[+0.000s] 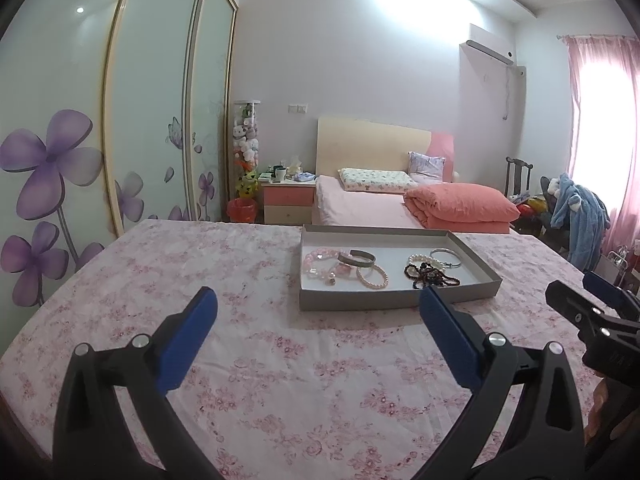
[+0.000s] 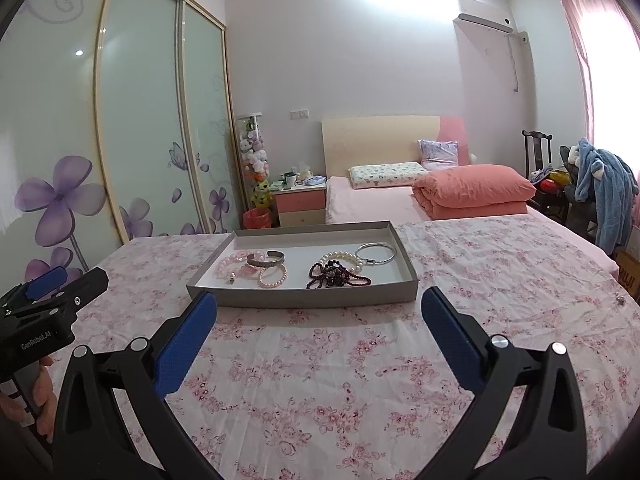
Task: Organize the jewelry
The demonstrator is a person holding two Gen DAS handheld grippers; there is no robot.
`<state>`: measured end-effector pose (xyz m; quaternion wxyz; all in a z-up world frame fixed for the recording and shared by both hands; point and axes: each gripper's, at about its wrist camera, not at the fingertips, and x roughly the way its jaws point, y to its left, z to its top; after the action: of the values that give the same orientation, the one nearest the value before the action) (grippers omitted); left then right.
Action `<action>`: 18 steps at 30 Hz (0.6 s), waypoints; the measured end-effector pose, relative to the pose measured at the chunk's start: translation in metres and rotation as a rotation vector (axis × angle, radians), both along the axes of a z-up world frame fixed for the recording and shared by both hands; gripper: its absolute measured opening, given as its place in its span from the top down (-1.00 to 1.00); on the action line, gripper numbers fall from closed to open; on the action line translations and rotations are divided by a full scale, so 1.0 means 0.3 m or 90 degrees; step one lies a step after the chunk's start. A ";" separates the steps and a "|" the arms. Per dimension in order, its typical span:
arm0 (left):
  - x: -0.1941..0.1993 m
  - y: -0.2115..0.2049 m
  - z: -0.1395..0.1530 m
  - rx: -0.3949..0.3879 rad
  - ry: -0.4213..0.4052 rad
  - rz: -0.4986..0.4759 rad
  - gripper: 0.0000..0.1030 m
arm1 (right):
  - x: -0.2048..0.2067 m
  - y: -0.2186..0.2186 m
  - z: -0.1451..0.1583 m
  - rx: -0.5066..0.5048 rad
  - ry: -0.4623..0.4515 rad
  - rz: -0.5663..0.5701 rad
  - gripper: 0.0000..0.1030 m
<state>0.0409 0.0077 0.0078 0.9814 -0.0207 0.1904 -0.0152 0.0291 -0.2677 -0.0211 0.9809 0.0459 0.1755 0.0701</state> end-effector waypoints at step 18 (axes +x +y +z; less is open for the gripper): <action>0.012 -0.022 -0.015 0.013 0.008 -0.003 -0.92 | 0.000 0.008 -0.007 0.001 0.006 -0.001 -0.97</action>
<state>0.0445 0.0011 0.0033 0.9803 -0.0101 0.1966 -0.0152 0.0291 -0.2655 -0.0232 0.9801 0.0472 0.1799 0.0696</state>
